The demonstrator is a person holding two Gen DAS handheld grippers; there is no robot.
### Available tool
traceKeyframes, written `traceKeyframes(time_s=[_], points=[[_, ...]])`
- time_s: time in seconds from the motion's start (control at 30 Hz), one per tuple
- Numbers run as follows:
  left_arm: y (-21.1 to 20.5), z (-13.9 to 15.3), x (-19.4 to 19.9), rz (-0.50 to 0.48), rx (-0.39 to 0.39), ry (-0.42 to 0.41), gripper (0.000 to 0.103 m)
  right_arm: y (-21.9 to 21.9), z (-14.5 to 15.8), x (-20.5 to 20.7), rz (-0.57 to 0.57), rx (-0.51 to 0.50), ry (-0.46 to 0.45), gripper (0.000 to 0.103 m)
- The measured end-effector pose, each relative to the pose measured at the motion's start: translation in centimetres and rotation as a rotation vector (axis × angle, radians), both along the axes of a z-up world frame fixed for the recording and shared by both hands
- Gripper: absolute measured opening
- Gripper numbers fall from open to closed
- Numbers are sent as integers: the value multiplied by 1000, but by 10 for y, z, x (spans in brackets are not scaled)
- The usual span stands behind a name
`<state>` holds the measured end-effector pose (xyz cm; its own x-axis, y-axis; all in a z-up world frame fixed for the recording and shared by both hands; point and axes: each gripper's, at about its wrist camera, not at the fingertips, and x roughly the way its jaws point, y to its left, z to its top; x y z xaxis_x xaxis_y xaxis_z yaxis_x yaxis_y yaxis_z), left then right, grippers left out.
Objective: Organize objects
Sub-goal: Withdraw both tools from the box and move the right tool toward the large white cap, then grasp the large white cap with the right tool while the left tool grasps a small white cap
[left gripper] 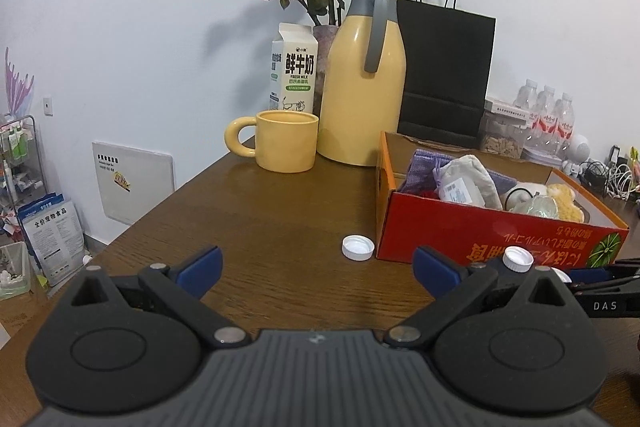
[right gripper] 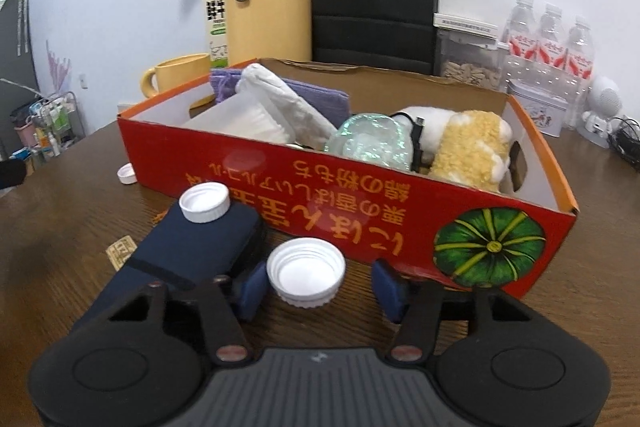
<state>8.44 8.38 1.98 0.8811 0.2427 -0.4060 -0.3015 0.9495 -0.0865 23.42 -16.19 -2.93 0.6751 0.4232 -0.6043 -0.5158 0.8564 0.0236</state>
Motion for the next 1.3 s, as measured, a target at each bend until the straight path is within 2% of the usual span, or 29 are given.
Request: traceKeyframes(time_s=[0.07, 0.3, 0.53, 0.7, 1.0, 1.3], points=[[-2, 0, 2, 2, 5, 7, 103, 0, 1, -1, 15, 4, -3, 39], [-13, -2, 11, -4, 21, 30, 103, -6, 5, -4, -4, 36, -29, 39], [-16, -3, 20, -8, 28, 53, 103, -20, 17, -30, -78, 52, -195, 39], [-15, -3, 31, -15, 34, 73, 103, -39, 26, -44, -128, 103, -259, 39], [-13, -5, 55, -27, 63, 106, 103, -45, 28, -47, -142, 115, -280, 39], [-5, -20, 97, -57, 96, 196, 103, -45, 25, -45, -158, 108, -280, 39]])
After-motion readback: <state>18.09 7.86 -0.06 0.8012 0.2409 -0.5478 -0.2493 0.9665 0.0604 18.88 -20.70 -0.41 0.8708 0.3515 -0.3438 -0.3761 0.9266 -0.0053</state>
